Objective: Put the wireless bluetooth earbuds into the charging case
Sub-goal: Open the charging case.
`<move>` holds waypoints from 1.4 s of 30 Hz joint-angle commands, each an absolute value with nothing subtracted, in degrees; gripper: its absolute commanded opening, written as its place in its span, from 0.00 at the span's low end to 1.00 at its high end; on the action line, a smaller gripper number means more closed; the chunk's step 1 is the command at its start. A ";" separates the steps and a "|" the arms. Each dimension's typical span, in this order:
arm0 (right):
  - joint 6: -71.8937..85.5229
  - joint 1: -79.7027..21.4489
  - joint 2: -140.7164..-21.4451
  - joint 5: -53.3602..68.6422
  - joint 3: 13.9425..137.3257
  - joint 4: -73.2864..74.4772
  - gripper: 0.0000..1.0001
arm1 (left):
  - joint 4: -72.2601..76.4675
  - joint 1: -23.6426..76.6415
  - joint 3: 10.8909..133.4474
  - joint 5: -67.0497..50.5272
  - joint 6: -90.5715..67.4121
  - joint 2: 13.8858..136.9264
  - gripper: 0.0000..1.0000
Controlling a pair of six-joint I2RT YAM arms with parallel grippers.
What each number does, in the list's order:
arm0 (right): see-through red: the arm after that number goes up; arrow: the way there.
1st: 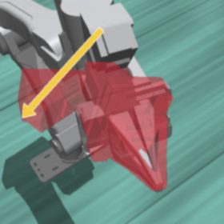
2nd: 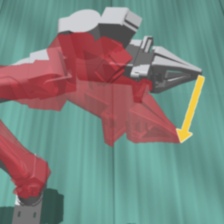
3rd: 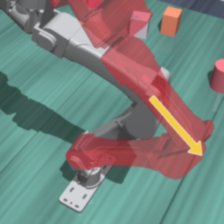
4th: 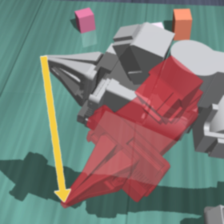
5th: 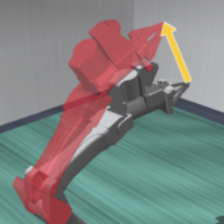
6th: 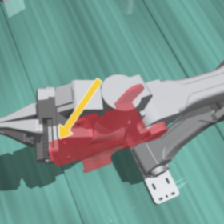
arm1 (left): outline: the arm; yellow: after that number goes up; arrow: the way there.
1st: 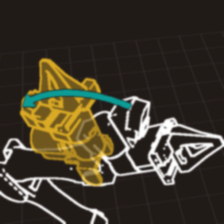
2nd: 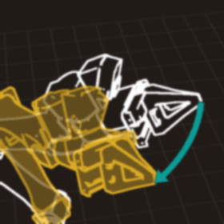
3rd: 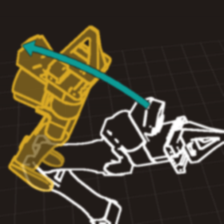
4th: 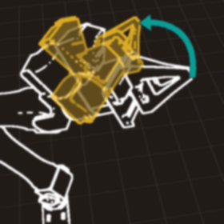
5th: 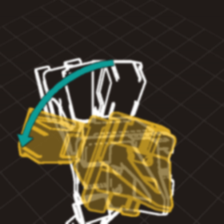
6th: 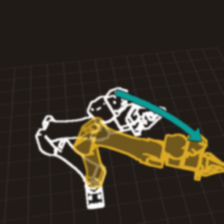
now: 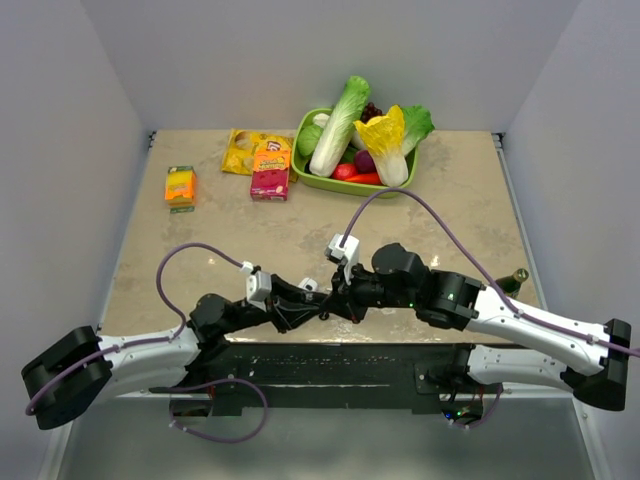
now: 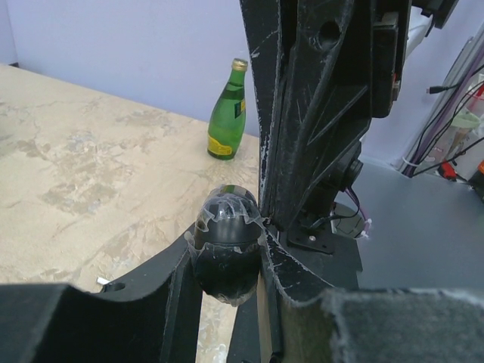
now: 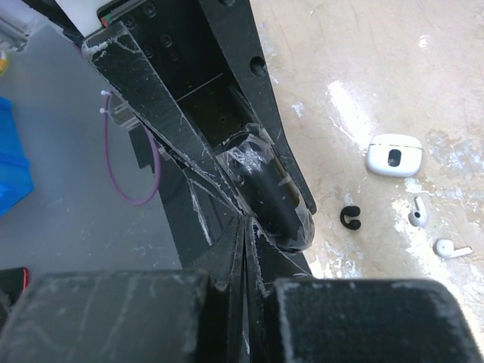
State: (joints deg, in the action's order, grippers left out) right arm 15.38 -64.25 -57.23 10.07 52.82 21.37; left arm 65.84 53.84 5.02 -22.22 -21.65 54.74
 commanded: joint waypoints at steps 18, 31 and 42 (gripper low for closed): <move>18.37 -64.16 -55.02 -2.46 55.81 19.51 0.00 | 68.91 57.57 4.93 -22.06 -19.07 52.73 0.00; 19.24 -64.16 -45.09 -9.19 54.68 18.45 0.37 | 69.08 57.57 2.11 -13.98 -20.83 50.98 0.00; 27.42 -62.67 -52.90 -14.60 42.38 15.66 0.33 | 65.04 57.57 -2.09 -3.70 -21.00 41.32 0.00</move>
